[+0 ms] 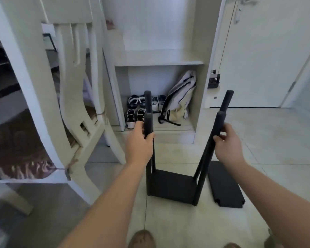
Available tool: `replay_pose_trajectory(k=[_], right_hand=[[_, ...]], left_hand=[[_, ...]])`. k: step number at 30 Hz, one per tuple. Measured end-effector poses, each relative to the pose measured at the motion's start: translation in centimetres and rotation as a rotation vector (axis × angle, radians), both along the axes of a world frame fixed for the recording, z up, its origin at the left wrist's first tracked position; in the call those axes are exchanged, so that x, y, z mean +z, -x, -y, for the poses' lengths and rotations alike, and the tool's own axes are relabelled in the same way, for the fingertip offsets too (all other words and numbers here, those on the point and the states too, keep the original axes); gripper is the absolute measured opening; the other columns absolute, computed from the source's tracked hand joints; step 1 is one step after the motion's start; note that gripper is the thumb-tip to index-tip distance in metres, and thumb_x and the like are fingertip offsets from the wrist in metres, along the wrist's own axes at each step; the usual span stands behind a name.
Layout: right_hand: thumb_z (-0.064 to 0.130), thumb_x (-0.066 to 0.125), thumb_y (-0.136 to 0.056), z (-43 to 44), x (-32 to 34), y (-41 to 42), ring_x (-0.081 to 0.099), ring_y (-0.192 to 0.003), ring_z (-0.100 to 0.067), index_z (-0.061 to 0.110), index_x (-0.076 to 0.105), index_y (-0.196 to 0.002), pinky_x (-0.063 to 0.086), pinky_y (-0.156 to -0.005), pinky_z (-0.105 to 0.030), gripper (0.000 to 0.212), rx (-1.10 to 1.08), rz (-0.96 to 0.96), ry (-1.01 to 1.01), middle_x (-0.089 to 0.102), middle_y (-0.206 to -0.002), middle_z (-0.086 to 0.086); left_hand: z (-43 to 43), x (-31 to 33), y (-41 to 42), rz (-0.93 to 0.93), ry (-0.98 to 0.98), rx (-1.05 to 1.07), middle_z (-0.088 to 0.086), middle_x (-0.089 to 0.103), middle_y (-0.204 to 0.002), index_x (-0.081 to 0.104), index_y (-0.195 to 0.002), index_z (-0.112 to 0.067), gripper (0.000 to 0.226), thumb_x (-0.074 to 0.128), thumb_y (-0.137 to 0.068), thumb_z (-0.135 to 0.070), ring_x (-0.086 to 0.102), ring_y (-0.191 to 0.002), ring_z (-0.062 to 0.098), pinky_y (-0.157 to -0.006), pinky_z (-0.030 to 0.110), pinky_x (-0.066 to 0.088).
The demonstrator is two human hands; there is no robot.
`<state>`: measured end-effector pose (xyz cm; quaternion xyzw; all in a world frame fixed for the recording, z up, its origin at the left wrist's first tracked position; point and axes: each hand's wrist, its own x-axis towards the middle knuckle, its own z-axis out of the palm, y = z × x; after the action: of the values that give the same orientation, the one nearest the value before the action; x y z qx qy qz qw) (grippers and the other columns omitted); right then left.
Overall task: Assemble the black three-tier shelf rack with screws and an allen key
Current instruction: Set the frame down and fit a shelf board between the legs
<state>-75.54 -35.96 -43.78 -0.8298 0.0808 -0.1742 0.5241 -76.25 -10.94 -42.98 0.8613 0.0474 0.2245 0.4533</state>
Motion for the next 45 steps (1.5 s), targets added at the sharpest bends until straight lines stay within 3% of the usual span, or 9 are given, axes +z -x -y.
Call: replay_pose_trajectory(k=[8,12,19,23,35,38,40,42,45], right_hand=[[0.0,0.048,-0.099,-0.6,-3.3,-5.2,0.058,-0.096,0.012,0.04,0.054,-0.125,0.044,-0.087,-0.019,0.048,0.061,0.054,0.013,0.061,-0.116,0.017],[0.006,0.054,-0.101,-0.7,-4.0,-6.0,0.059,-0.097,0.002,0.027,0.054,-0.138,0.039,-0.081,-0.007,0.043,0.051,0.081,0.022,0.061,-0.114,0.015],[0.009,0.059,-0.1,0.1,-6.2,-6.0,0.06,-0.102,-0.013,0.017,0.054,-0.136,0.048,-0.093,-0.031,0.038,0.081,-0.093,0.058,0.062,-0.115,0.009],[0.01,0.059,-0.101,0.7,-6.6,-5.9,0.06,-0.105,-0.018,0.014,0.053,-0.137,0.053,-0.096,-0.043,0.036,0.078,-0.173,0.082,0.064,-0.122,0.0],[0.009,0.053,-0.103,0.5,-7.0,-5.4,0.061,-0.116,-0.019,0.018,0.053,-0.143,0.049,-0.105,-0.039,0.04,0.11,-0.166,0.019,0.064,-0.126,0.002],[0.016,0.057,-0.102,1.5,-6.9,-5.0,0.062,-0.117,-0.019,0.018,0.054,-0.14,0.048,-0.099,-0.033,0.038,0.117,-0.188,0.0,0.063,-0.125,0.004],[0.021,0.061,-0.101,2.5,-6.9,-4.5,0.058,-0.123,-0.019,0.022,0.052,-0.142,0.047,-0.1,-0.035,0.042,0.16,-0.232,0.031,0.061,-0.13,0.007],[0.024,0.062,-0.1,4.0,-7.0,-3.7,0.051,-0.131,-0.019,0.025,0.047,-0.147,0.045,-0.107,-0.041,0.049,0.201,-0.293,0.096,0.056,-0.142,0.005],[0.027,0.063,-0.1,6.9,-7.5,-2.4,0.047,-0.137,-0.021,0.026,0.044,-0.15,0.043,-0.11,-0.041,0.054,0.212,-0.371,0.158,0.051,-0.149,0.002]], left_hand=[[0.7,-2.0,-4.5,-0.01,-0.024,0.032,-0.017,0.06,-0.092,0.052,-0.102,-0.032,0.02,0.069,-0.092,-0.027,0.061,-0.081,0.0,-0.061,0.015,0.044],[0.7,-2.5,-5.0,-0.028,0.013,0.044,-0.018,0.061,-0.094,0.057,-0.107,-0.028,0.019,0.069,-0.092,-0.031,0.063,-0.089,0.005,-0.073,0.027,0.054],[-0.4,-3.8,-5.3,-0.123,0.055,0.031,-0.02,0.064,-0.094,0.057,-0.111,-0.033,0.029,0.072,-0.09,-0.02,0.063,-0.082,-0.008,-0.063,0.008,0.044],[-0.6,-5.0,-5.0,-0.254,0.045,0.009,-0.015,0.064,-0.096,0.06,-0.12,-0.024,0.03,0.069,-0.092,-0.018,0.06,-0.081,-0.005,-0.061,0.011,0.04],[-0.2,-5.6,-4.4,-0.21,0.129,0.104,-0.012,0.06,-0.1,0.055,-0.128,-0.023,0.034,0.065,-0.095,-0.019,0.063,-0.096,0.012,-0.078,0.032,0.056],[-0.1,-5.6,-3.5,-0.42,0.172,0.158,0.0,0.059,-0.118,0.044,-0.136,-0.019,0.051,0.069,-0.093,-0.032,0.059,-0.1,0.018,-0.075,0.03,0.047],[-0.2,-5.7,-2.5,-0.738,-0.009,0.15,0.01,0.055,-0.121,0.039,-0.141,-0.01,0.065,0.066,-0.092,-0.044,0.056,-0.102,0.025,-0.077,0.035,0.044],[0.5,-5.9,-1.7,-0.996,-0.151,0.01,0.006,0.056,-0.115,0.044,-0.139,-0.009,0.064,0.062,-0.093,-0.05,0.059,-0.097,0.024,-0.076,0.037,0.049],[2.9,-6.4,-1.7,-1.094,-0.2,-0.268,0.001,0.063,-0.117,0.052,-0.129,-0.018,0.053,0.059,-0.093,-0.055,0.064,-0.098,0.018,-0.086,0.041,0.055]])
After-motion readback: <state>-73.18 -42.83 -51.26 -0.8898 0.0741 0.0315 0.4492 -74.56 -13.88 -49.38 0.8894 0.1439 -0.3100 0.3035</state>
